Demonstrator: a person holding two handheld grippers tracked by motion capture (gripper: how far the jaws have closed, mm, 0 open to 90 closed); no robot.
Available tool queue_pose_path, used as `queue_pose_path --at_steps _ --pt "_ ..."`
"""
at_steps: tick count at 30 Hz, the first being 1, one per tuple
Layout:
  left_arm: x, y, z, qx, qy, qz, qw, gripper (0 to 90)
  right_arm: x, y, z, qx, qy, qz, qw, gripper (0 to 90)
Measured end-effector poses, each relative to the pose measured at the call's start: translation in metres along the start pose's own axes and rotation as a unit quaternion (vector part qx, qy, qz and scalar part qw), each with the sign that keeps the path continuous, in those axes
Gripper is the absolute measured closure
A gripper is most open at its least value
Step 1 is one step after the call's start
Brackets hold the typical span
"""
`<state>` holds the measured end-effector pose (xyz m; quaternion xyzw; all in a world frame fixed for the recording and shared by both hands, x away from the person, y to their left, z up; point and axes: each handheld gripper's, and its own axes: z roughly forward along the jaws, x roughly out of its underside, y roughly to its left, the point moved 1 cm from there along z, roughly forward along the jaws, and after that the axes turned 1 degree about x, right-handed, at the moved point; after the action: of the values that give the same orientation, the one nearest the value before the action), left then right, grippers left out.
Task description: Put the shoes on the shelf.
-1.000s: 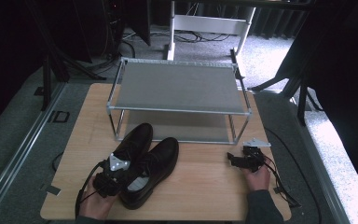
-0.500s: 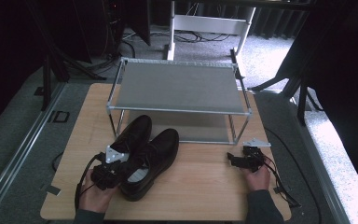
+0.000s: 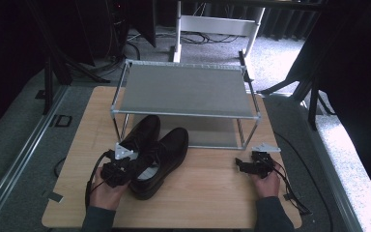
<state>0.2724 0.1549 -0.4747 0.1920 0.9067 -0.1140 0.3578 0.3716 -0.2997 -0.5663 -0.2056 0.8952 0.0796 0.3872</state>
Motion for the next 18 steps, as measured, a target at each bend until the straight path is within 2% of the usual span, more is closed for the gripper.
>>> queue_pose_path --at_steps 9,18 --pt "-0.016 0.000 0.011 0.005 -0.011 -0.010 0.9999 81.3 0.000 0.000 0.000 0.000 0.000 0.000 1.0000 17.7" --pt "-0.025 0.000 0.016 0.004 -0.017 -0.016 0.9997 81.3 0.000 0.000 0.000 0.000 0.000 0.000 1.0000 17.7"
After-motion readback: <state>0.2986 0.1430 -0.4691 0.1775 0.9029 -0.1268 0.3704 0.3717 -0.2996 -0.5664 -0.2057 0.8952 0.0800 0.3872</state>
